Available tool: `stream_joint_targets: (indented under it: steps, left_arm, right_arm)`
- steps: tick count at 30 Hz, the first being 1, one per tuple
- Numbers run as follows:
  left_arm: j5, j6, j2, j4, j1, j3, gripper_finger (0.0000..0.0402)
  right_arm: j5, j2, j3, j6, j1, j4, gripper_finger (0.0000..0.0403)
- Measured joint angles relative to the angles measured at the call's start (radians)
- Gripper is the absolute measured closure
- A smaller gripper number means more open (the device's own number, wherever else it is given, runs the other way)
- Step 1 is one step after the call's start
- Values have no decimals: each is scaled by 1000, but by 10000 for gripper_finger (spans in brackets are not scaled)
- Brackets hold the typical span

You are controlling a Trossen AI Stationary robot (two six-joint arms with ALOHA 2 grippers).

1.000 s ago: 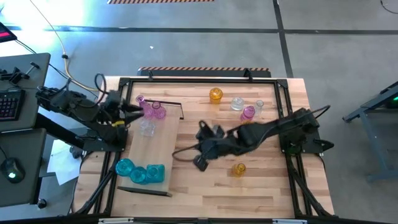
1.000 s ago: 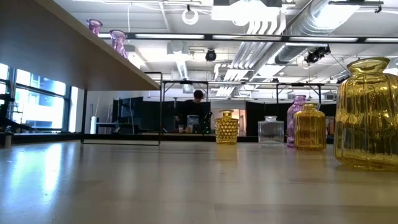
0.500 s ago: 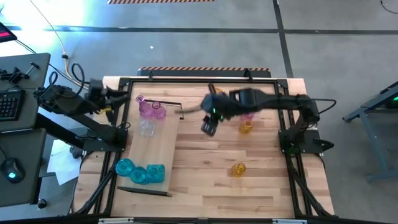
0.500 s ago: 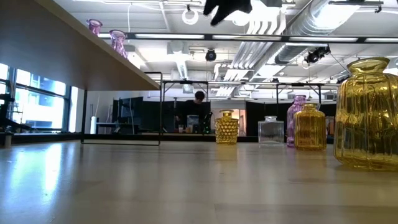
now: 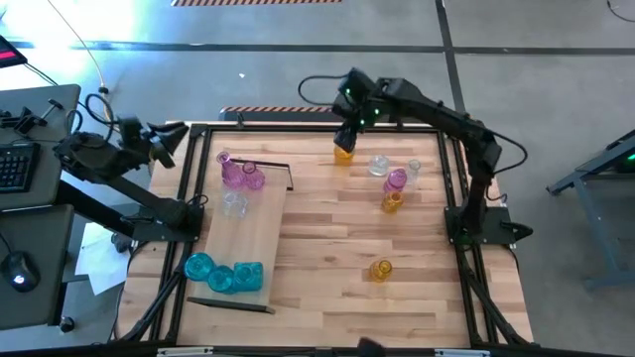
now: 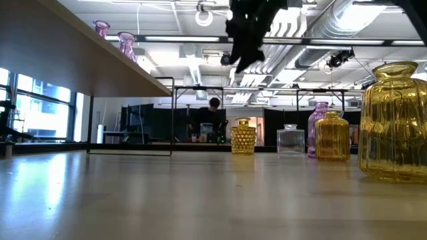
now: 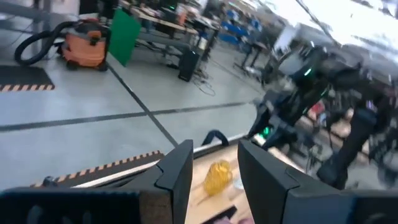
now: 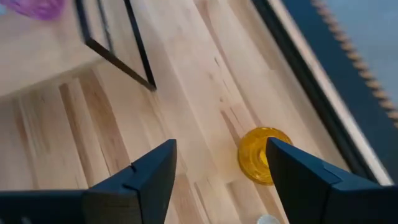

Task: Sort vases onto shelf
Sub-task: Put the top left yellow flower vase on the shelf

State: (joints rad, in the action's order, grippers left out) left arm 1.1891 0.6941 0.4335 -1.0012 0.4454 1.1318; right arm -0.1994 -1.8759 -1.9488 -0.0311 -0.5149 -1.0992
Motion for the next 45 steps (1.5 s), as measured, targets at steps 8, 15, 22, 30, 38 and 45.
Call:
stream_joint_targets:
  steps: [8, 15, 22, 30, 38, 45]
  left_arm:
    - [7, 9, -19, -60, 0, 0, 282]
    - [-91, 4, 17, -66, 0, 1, 282]
    - [-227, -118, 254, 47, -10, 8, 282]
    - [-310, -433, 461, 111, -205, 312, 282]
    - [-327, -660, 543, -58, -491, 603, 282]
    - [-363, -593, 525, -272, -727, 612, 282]
  right_arm:
    - [-117, -109, 2, -129, -92, -62, 172]
    - [-119, -123, 2, -119, -94, -59, 172]
    - [-119, -123, 1, -104, -96, -59, 172]
    - [-119, -123, 1, -114, -95, -64, 172]
    - [-119, -123, 1, -135, -93, -69, 172]
    - [-117, -123, 1, -135, -93, -69, 172]
